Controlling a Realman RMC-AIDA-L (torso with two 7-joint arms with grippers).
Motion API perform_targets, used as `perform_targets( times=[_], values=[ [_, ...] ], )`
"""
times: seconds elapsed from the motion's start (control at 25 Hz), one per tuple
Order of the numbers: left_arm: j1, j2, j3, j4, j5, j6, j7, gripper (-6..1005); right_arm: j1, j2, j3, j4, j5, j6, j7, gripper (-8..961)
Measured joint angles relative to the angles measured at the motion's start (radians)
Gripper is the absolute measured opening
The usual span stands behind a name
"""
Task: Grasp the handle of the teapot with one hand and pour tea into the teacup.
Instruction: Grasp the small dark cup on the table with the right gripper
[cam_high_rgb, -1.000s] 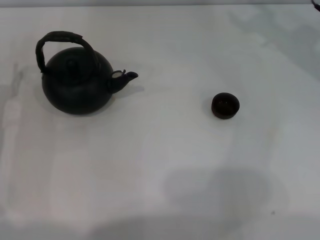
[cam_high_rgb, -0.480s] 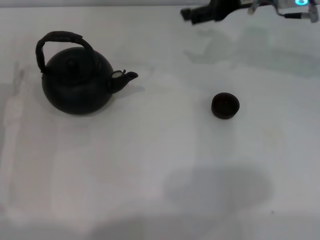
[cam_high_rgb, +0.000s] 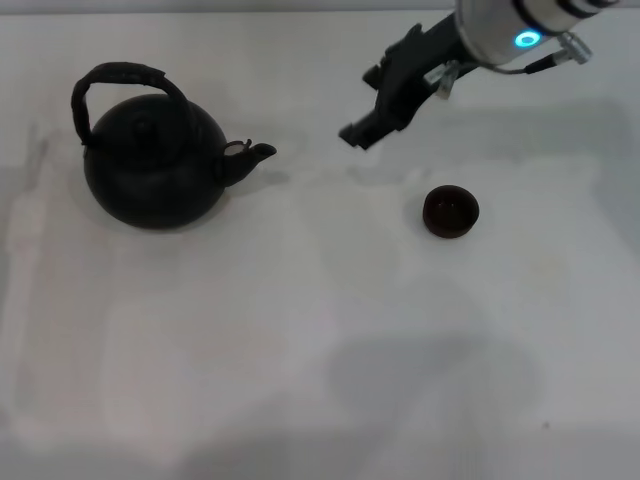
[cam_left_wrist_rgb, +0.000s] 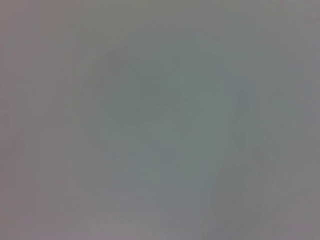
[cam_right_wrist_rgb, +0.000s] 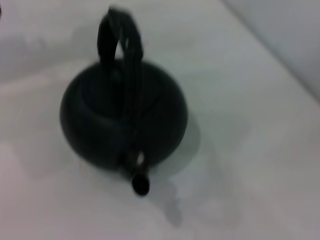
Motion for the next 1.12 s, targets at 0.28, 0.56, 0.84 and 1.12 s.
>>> perform_targets(
  times=[0.28,0.56,0.84,1.12],
  values=[
    [0.000,0.001,0.000,0.000,0.000,0.000,0.000,829,0.074,0.007,-0.190,0.036,-0.139,0.013,0.186,840],
    [-0.006,0.002,0.000,0.000,0.000,0.002,0.000,829,0.103,0.009,-0.241,0.075,-0.145,0.061,0.251,840],
    [-0.024,0.003,0.000,-0.001,0.000,0.002,0.000,829,0.092,0.010,-0.241,0.118,-0.145,0.060,0.258,840],
    [-0.038,0.004,0.000,-0.007,0.000,0.002,0.000,829,0.072,0.010,-0.244,0.122,-0.146,0.051,0.265,836]
  ],
)
